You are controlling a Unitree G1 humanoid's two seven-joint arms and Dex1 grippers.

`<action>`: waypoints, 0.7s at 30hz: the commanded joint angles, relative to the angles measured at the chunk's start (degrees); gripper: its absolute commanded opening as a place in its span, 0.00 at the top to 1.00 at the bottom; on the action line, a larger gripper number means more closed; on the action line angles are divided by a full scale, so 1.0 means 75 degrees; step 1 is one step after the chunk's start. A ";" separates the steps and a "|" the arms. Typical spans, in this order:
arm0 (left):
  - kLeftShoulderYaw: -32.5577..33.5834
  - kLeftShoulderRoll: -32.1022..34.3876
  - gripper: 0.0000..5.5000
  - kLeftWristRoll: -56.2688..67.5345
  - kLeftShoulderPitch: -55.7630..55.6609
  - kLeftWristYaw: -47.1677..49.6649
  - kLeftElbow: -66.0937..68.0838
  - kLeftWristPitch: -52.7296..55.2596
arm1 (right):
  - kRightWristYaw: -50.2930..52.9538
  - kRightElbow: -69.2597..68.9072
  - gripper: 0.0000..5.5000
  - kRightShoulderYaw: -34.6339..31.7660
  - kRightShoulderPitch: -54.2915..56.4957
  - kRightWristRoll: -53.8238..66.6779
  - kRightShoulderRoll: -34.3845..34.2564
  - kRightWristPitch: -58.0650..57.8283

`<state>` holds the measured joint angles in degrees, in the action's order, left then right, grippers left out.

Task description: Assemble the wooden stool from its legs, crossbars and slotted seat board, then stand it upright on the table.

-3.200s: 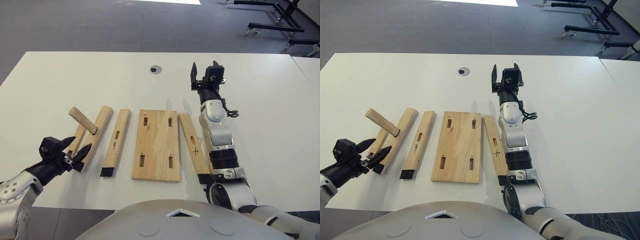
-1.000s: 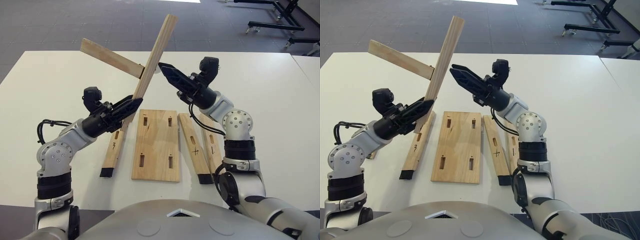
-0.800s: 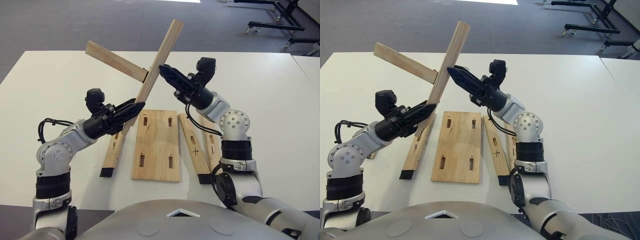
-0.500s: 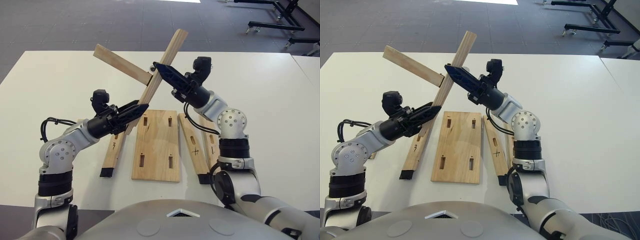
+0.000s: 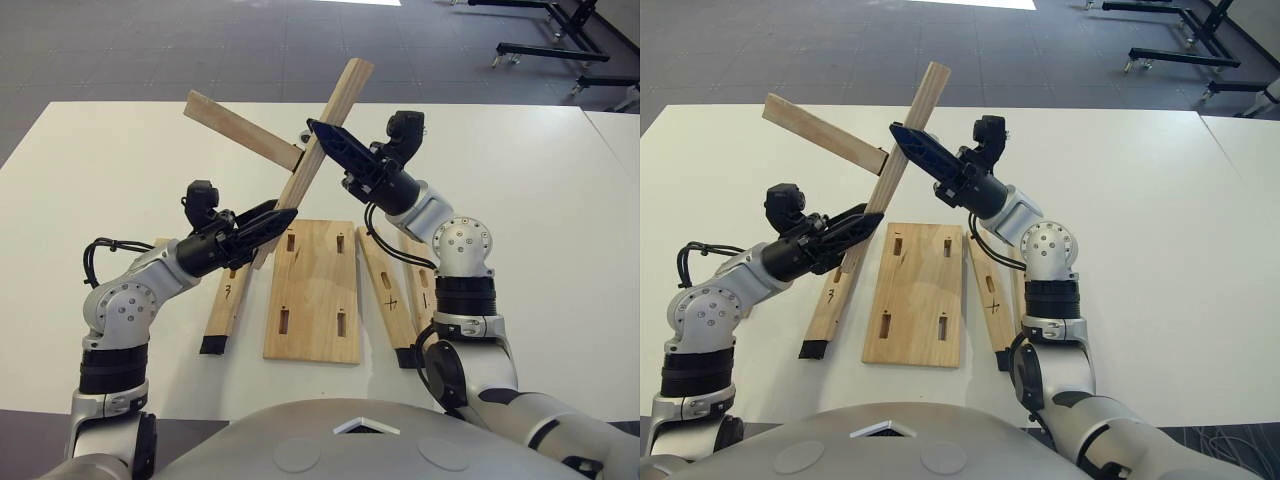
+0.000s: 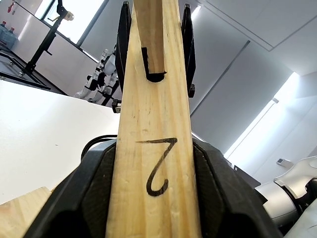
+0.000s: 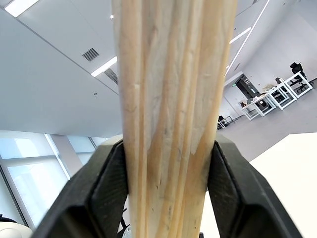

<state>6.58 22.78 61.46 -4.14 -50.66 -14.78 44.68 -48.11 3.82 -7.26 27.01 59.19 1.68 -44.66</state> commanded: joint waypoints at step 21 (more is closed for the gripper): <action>0.2122 -0.0058 0.34 0.0588 0.0687 0.1128 0.0386 -0.0205 | -0.2768 0.0128 0.63 0.1154 -0.0037 -0.3816 0.3130 0.3534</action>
<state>20.67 22.06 61.94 2.08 -42.30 -9.89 42.00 -67.55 3.73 0.61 26.65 31.59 24.73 -20.14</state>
